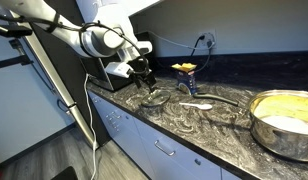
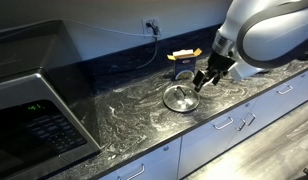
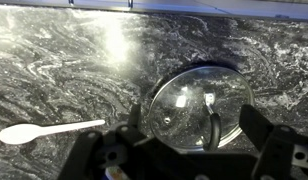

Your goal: Put the lid between the box and the pot

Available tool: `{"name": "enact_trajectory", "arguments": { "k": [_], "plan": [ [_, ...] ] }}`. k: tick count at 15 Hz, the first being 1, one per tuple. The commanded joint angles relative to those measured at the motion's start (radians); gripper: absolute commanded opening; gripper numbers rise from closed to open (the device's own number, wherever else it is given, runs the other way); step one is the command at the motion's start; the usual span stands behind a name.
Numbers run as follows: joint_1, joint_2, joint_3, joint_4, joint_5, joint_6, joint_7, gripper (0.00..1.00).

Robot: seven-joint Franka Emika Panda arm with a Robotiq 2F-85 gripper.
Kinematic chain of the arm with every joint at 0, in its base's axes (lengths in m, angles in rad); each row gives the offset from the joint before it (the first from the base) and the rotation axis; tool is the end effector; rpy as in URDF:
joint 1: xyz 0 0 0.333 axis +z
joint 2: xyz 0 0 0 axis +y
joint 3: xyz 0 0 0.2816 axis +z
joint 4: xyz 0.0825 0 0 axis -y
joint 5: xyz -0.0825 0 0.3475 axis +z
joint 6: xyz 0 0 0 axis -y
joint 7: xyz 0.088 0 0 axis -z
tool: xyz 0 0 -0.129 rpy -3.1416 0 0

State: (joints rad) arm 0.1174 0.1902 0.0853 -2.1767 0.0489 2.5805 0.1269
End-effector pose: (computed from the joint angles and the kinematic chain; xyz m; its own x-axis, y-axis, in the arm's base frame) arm 0.5385 0.1101 0.2962 0.9788 0.0253 0.2032 0.0417 -0.9962 -0.0766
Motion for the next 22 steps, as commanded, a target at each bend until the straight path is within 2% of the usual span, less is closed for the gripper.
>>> {"name": "enact_trajectory", "arguments": {
  "k": [1, 7, 12, 20, 21, 22],
  "plan": [
    [0.027, 0.069, -0.005, 0.121, -0.039, -0.098, 0.094, 1.0],
    [0.074, 0.173, -0.006, 0.258, -0.069, -0.173, 0.155, 1.0],
    [0.096, 0.251, -0.015, 0.338, -0.076, -0.163, 0.153, 1.0],
    [0.103, 0.322, -0.037, 0.405, -0.09, -0.151, 0.15, 1.0],
    [0.104, 0.327, -0.04, 0.41, -0.092, -0.15, 0.149, 0.75],
    [0.107, 0.331, -0.044, 0.415, -0.096, -0.155, 0.15, 0.74]
  ]
}}
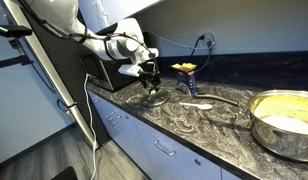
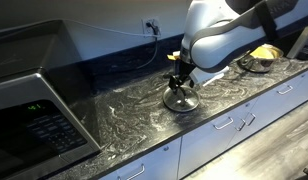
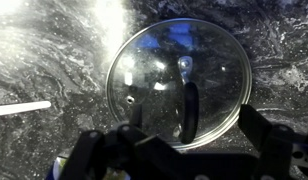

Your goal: Put the lid between the box and the pot

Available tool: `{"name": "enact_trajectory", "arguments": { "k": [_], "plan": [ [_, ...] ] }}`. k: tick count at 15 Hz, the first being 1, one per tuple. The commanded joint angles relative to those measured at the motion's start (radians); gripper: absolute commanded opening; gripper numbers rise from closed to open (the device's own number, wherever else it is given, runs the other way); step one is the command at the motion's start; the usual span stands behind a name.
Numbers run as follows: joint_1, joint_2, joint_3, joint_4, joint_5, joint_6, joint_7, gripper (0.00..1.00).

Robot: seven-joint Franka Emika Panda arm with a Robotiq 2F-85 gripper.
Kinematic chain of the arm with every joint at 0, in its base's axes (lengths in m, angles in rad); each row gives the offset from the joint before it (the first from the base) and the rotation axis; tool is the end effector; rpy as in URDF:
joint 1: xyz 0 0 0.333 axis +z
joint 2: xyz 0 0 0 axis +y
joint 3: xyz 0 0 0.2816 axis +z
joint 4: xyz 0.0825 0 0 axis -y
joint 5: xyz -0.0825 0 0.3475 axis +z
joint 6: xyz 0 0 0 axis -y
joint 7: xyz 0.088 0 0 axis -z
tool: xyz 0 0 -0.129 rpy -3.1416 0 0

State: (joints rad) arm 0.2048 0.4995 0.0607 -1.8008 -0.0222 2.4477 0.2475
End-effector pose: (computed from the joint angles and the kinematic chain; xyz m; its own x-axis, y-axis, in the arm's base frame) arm 0.6061 0.1620 0.2564 0.9899 0.0208 0.1404 0.0278 -0.9984 -0.0483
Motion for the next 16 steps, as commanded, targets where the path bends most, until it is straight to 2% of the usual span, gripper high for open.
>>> {"name": "enact_trajectory", "arguments": {
  "k": [1, 9, 11, 12, 16],
  "plan": [
    [0.021, 0.025, -0.021, 0.042, -0.027, -0.021, 0.029, 0.66],
    [0.021, 0.03, -0.021, 0.045, -0.024, -0.018, 0.026, 0.05],
    [0.025, 0.012, -0.023, 0.032, -0.028, -0.019, 0.031, 0.0],
    [0.03, -0.006, -0.03, 0.021, -0.037, -0.023, 0.041, 0.03],
    [0.034, -0.095, -0.057, -0.033, -0.061, -0.059, 0.079, 0.04]
  ]
}}
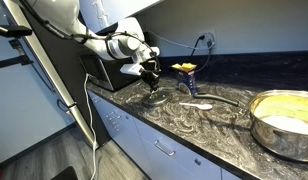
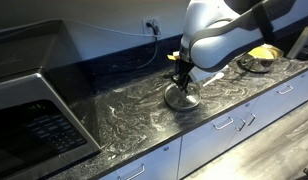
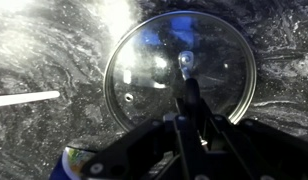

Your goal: Put the lid between the box and the pot

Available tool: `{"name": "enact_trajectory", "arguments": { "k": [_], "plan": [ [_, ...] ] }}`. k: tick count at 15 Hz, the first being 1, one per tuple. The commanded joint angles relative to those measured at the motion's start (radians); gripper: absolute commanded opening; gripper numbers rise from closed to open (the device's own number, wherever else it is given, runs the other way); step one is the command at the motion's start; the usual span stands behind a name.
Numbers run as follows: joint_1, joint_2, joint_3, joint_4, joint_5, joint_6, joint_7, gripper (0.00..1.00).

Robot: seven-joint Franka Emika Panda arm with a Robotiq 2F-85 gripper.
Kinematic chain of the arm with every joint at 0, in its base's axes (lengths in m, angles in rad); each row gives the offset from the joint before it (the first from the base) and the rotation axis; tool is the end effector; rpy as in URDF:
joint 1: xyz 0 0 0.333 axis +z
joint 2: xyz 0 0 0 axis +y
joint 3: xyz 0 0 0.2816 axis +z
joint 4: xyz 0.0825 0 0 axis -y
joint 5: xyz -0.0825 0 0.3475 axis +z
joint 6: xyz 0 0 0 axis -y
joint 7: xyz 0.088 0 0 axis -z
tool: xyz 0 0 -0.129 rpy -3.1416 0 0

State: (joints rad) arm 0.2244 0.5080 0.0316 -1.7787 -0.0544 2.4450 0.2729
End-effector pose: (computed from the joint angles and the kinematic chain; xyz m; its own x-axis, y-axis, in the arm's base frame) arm 0.6126 0.1580 0.2597 0.9872 0.0152 0.1587 0.0183 -0.9997 -0.0177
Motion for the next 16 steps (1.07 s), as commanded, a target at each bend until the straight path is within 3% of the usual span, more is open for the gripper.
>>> {"name": "enact_trajectory", "arguments": {
  "k": [1, 6, 9, 16],
  "plan": [
    [0.003, -0.135, -0.02, -0.069, -0.017, -0.09, 0.046, 0.04],
    [-0.052, -0.305, 0.026, -0.116, 0.068, -0.338, -0.042, 0.04],
    [-0.07, -0.419, 0.03, -0.149, 0.091, -0.41, -0.053, 0.04],
    [-0.145, -0.635, 0.005, -0.277, -0.041, -0.236, 0.113, 0.04]
  ]
}}
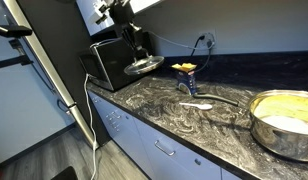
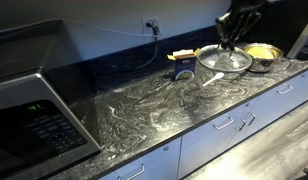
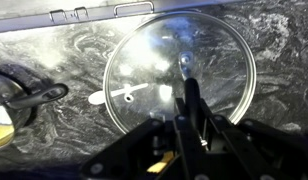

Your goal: Put the lid between the box and the pot

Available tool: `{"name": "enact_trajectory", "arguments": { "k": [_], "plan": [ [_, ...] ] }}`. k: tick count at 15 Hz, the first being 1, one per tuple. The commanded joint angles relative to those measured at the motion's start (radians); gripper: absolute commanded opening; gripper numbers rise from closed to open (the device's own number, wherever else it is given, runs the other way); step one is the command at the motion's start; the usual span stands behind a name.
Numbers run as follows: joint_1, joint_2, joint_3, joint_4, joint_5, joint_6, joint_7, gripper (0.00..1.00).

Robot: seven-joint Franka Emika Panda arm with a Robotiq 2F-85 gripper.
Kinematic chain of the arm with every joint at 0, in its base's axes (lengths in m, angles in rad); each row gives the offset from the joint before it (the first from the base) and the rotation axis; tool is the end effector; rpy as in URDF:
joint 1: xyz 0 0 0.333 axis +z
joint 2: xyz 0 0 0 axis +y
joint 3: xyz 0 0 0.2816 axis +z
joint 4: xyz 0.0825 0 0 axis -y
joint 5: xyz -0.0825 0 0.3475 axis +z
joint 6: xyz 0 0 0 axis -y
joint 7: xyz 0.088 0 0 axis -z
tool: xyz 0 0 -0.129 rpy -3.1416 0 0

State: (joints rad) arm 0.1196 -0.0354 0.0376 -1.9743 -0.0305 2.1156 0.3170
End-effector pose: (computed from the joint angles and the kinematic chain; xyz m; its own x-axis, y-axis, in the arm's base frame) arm 0.5294 0.0821 0.4578 0.9735 -0.1457 0.1760 -0.1433 -0.9893 -0.0264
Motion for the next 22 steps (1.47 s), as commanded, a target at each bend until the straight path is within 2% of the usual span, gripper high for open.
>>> {"name": "enact_trajectory", "arguments": {
  "k": [1, 4, 5, 6, 10, 11, 15, 17, 20, 22],
  "plan": [
    [-0.059, -0.104, -0.004, -0.096, -0.105, 0.133, 0.086, 0.04],
    [-0.122, -0.104, -0.003, -0.121, -0.274, 0.211, 0.174, 0.04],
    [-0.105, -0.081, 0.002, -0.085, -0.193, 0.165, 0.108, 0.04],
    [-0.116, -0.079, -0.001, -0.091, -0.208, 0.17, 0.115, 0.15],
    [-0.113, -0.069, 0.007, -0.091, -0.204, 0.17, 0.113, 0.15],
    [-0.112, -0.069, 0.008, -0.091, -0.204, 0.17, 0.113, 0.04],
    [-0.151, 0.022, -0.015, -0.019, -0.308, 0.25, 0.242, 0.04],
    [-0.166, 0.088, -0.035, 0.042, -0.393, 0.286, 0.351, 0.04],
    [-0.155, 0.193, -0.081, 0.145, -0.497, 0.287, 0.462, 0.04],
    [-0.141, 0.258, -0.108, 0.207, -0.507, 0.294, 0.467, 0.04]
  ]
}}
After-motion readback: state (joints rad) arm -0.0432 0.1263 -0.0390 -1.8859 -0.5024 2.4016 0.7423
